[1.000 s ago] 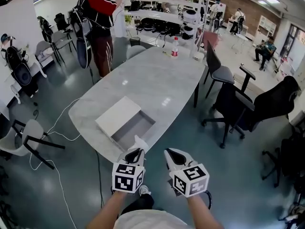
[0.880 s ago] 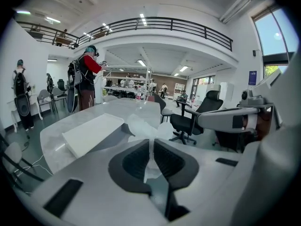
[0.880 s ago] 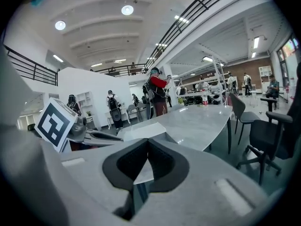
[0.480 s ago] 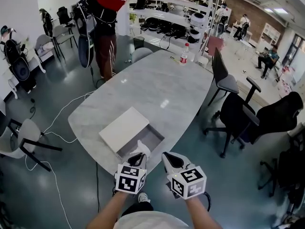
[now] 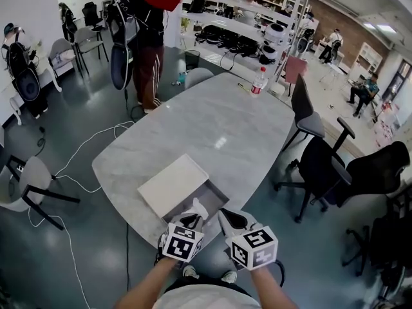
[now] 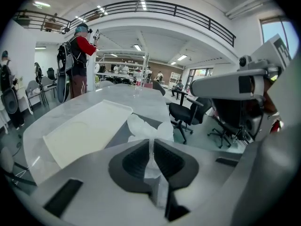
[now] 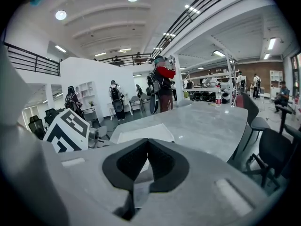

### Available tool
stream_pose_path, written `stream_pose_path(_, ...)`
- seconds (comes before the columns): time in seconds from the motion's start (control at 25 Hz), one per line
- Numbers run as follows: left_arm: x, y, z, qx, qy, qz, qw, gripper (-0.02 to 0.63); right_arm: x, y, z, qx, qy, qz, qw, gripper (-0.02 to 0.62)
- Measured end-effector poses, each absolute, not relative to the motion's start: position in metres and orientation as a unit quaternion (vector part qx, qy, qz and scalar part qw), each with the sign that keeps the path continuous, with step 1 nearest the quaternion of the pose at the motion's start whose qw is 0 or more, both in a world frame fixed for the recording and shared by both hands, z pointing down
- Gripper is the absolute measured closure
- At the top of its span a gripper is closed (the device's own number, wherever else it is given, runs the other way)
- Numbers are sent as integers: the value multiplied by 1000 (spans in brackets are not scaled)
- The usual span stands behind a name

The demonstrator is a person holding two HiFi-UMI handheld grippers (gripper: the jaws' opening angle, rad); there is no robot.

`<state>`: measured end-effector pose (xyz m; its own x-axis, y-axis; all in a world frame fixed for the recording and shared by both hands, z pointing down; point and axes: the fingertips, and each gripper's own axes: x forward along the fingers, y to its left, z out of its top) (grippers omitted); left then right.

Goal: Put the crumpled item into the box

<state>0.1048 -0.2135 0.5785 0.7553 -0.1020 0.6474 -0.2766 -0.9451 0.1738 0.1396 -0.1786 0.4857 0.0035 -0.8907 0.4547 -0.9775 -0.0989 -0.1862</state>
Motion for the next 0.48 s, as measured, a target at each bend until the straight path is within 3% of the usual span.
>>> stream_pose_path(0.48, 123, -234, 605, 909, -108, 387, 110, 575, 163, -218, 494, 655, -711, 238, 93, 591)
